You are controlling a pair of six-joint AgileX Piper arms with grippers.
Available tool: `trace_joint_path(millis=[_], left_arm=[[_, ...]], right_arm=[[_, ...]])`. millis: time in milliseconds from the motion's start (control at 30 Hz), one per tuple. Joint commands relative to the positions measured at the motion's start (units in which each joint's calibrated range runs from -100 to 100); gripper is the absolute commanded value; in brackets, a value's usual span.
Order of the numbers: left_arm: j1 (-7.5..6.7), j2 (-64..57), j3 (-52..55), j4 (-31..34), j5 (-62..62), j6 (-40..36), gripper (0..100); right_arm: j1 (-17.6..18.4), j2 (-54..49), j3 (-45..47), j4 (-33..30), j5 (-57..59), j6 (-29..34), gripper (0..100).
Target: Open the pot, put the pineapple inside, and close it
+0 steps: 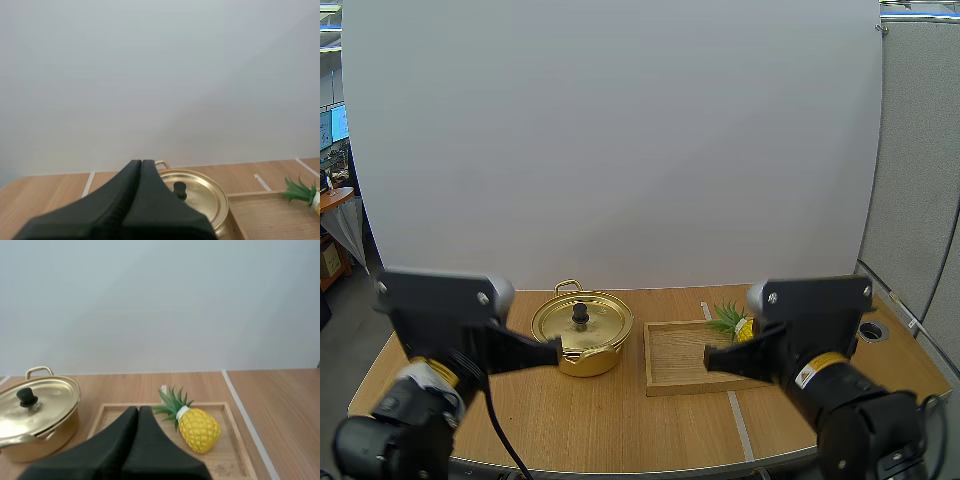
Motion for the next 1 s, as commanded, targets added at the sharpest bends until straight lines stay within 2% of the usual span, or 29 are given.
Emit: trace_joint_path(millis=[0, 333, 600, 733, 833, 967], left_arm=[[0.08, 0.0, -6.0, 0.4, 6.0, -0.5, 0], [0.08, 0.0, -19.7, 0.6, 20.5, -0.5, 0], [0.08, 0.3, -20.7, -0.1, 28.4, -0.5, 0], [0.08, 5.4, -20.7, -0.6, 29.3, -0.2, 0], [0.08, 10.2, -20.7, -2.3, 28.2, 2.4, 0], [0.08, 17.6, -20.7, -7.8, 25.7, 9.4, 0]], right_arm=[[-0.2, -0.3, -5.4, -0.8, 6.4, -0.2, 0], [-0.2, -0.3, -24.8, -1.0, 45.9, -0.1, 0], [-0.2, 0.1, -28.5, -5.1, 49.6, -0.3, 0], [-0.2, 4.8, -28.5, -6.1, 50.2, 0.0, 0], [-0.2, 9.3, -28.5, -6.5, 50.2, 0.7, 0], [-0.2, 16.1, -28.5, -7.6, 50.0, 3.5, 0]])
